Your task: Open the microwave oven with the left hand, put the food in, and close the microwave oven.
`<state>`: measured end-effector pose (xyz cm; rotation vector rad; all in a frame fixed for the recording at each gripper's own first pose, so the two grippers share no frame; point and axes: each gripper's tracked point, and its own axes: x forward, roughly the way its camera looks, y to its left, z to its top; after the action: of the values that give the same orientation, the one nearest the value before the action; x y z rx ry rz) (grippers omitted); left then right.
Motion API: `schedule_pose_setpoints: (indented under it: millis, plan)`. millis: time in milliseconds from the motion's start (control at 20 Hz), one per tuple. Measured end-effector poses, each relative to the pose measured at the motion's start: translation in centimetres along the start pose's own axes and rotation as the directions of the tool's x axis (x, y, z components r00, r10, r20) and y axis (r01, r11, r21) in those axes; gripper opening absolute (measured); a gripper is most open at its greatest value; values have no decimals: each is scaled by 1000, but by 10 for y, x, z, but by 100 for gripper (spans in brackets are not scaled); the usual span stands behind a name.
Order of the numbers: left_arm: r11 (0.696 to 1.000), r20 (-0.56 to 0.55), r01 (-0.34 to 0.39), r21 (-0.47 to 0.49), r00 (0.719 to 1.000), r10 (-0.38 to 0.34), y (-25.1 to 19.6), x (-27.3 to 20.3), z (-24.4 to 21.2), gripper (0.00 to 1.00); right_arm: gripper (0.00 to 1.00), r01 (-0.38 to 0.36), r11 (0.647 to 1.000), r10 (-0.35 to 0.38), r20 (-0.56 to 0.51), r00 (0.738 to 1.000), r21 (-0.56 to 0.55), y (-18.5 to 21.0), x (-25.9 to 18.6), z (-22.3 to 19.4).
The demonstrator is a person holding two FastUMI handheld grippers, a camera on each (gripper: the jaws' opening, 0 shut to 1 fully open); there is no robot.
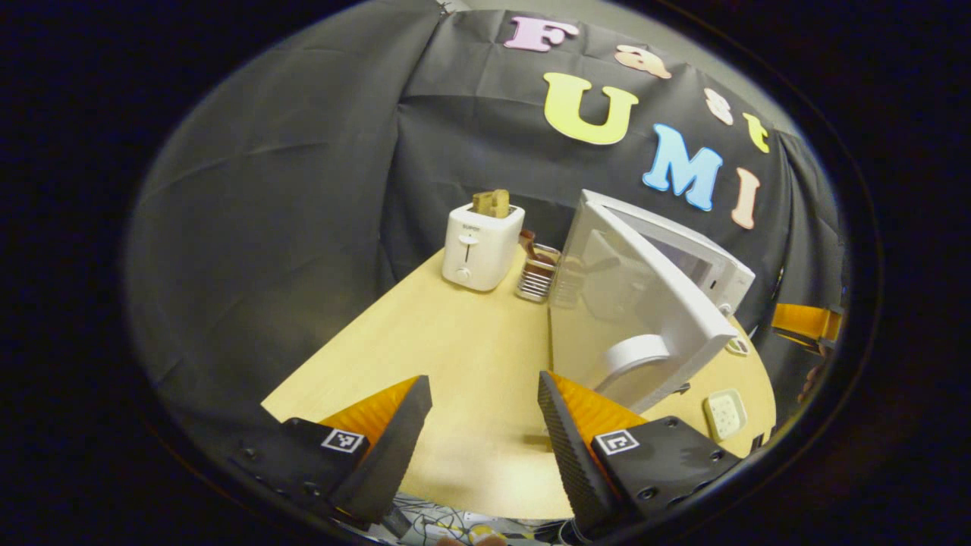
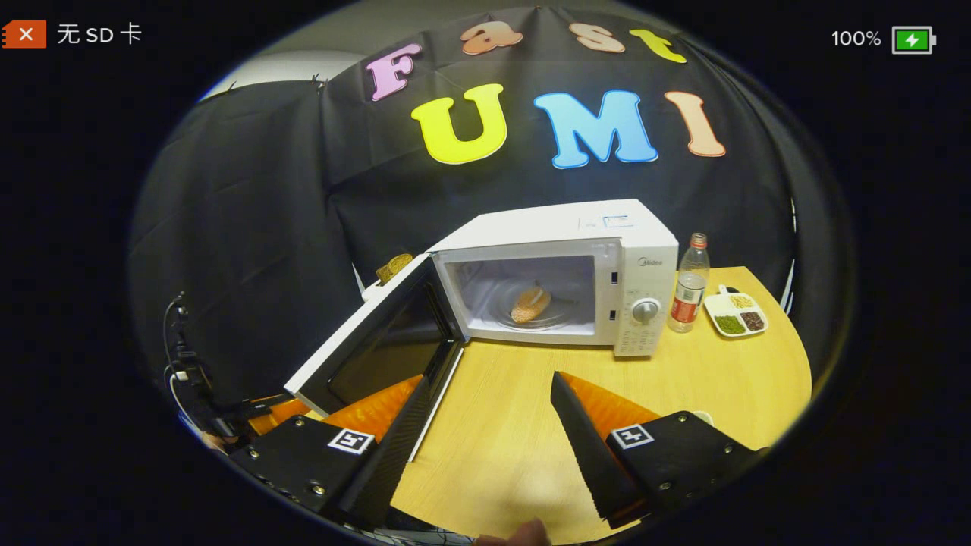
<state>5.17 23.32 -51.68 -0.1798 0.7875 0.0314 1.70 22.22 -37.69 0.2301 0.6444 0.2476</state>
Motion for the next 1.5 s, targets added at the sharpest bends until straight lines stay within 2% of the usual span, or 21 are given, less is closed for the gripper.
schedule_pose_setpoints:
  millis: [100,150,300,350,400,450,550,750,800,850,950,1000,1050,1150,1200,1250,1400,1500]
  plan:
    - [999,-15,44,15,999,-44,-7,14,-5,95,98,26,1000,-26,-4,1000,-14,-1,-20,-6]
    - [998,-24,63,29,998,-63,-13,19,-8,89,98,48,999,-48,-6,999,-21,-4,-28,-9]
    - [992,-19,92,86,996,-91,-29,24,-9,99,98,80,997,-80,-7,997,-23,-12,-51,-11]
    - [990,-21,111,86,994,-110,-39,24,-12,88,98,86,996,-86,-6,996,-24,-15,-58,-10]
    - [987,-28,131,92,991,-129,-51,25,-16,88,98,92,996,-92,-5,996,-23,-20,-63,-10]
    - [984,-31,140,107,990,-138,-63,25,-16,93,98,94,995,-94,-4,996,-17,-26,-67,-9]
    - [978,-24,154,141,988,-152,-86,26,-13,94,98,93,996,-93,5,996,-3,-37,-77,-4]
    - [972,-19,159,172,987,-158,-131,28,-8,93,98,101,994,-99,31,995,-48,-69,-105,6]
    - [971,-23,155,180,988,-154,-141,29,-9,88,98,99,993,-97,40,995,-63,-76,-112,7]
    - [970,-24,149,190,989,-147,-151,29,-9,94,98,94,993,-92,41,995,-73,-84,-118,8]
    - [968,-23,129,216,992,-127,-167,28,-8,96,98,85,993,-81,53,995,-80,-101,-129,11]
    - [966,-24,120,230,993,-118,-174,28,-7,93,98,79,994,-75,58,995,-73,-109,-134,13]
    - [963,-23,113,243,994,-111,-182,29,-6,96,98,70,996,-66,58,996,-64,-117,-137,13]
    - [958,-33,108,267,994,-103,-197,32,-7,94,98,58,997,-55,62,997,-46,-134,-145,14]
    - [954,-32,106,282,994,-101,-205,33,-6,88,98,58,998,-55,74,996,-35,-142,-148,17]
    - [949,-31,105,298,994,-101,-212,35,-2,93,98,62,998,-60,77,995,-23,-149,-150,17]
    - [931,-21,128,343,992,-128,-235,45,9,93,98,96,995,-96,65,993,14,-168,-152,11]
    - [921,-17,160,355,986,-164,-251,60,17,93,98,145,989,-146,61,987,29,-180,-150,11]
